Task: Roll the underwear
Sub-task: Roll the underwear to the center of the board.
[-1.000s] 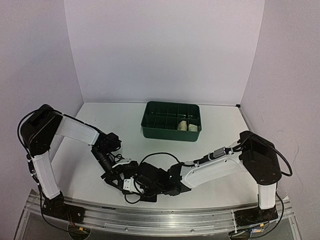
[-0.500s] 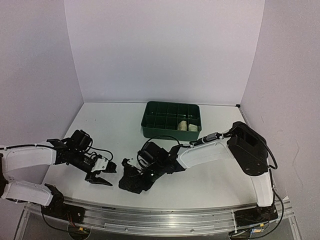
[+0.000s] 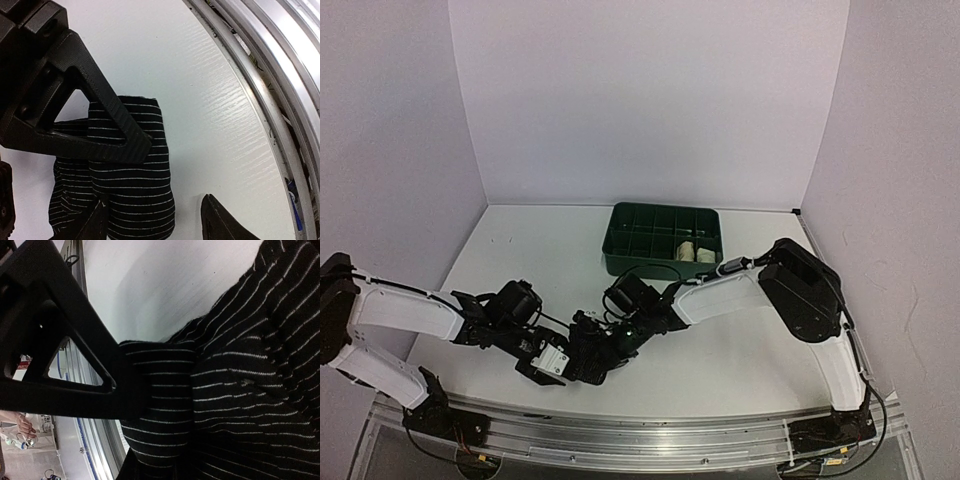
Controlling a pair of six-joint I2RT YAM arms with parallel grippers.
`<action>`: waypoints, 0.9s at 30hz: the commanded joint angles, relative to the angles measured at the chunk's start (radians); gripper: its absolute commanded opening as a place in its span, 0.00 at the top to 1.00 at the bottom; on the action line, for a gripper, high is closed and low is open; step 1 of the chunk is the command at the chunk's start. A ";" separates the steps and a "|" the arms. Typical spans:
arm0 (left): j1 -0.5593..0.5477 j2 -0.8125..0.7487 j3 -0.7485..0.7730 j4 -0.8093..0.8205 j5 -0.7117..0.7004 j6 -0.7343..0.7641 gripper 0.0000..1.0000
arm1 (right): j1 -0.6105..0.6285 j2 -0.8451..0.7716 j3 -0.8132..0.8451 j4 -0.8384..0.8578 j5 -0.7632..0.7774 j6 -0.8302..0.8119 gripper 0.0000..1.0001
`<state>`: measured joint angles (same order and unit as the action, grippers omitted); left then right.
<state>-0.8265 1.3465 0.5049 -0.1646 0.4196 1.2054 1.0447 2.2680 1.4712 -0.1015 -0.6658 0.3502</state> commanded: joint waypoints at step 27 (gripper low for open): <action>-0.005 0.236 0.173 -0.267 -0.052 -0.151 1.00 | 0.000 -0.157 -0.059 -0.180 0.224 -0.166 0.58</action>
<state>-0.8387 1.5049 0.6582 -0.2217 0.3757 1.1497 1.0260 2.2163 1.4615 -0.1867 -0.5834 0.3077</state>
